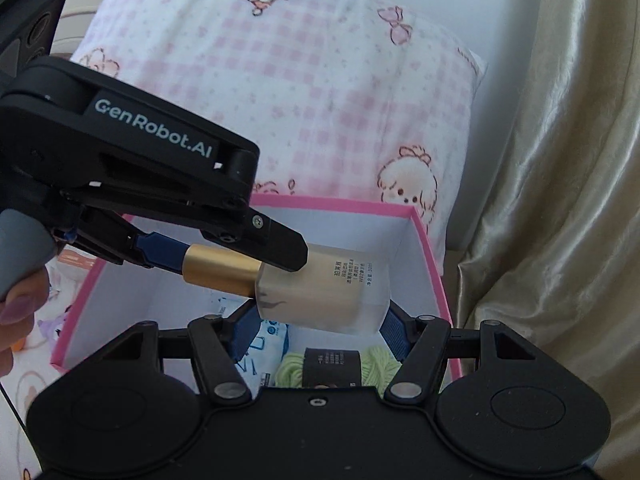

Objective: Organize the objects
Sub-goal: 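Lower the bottle into the pink box and open the left tool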

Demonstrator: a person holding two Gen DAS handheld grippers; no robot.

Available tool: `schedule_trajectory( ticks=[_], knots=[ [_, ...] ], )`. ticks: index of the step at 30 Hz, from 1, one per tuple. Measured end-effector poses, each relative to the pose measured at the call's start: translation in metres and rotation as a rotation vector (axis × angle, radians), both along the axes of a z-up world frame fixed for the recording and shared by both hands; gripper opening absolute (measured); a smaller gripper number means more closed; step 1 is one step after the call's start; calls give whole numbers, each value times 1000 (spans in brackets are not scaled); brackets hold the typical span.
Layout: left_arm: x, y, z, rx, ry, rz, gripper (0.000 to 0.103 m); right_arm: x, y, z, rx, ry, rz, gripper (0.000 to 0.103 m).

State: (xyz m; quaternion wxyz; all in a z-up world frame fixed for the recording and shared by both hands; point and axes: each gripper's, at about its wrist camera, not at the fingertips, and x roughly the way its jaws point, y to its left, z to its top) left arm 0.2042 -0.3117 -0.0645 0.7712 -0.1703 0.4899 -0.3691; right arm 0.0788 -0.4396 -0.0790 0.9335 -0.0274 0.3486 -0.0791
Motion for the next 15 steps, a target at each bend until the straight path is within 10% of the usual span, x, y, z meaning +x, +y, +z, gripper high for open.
schedule_trajectory(
  ticks=[15],
  knots=[
    [43,-19,-81,-54,253,126,64,72,-28,-40,-34,328,85,69]
  ],
)
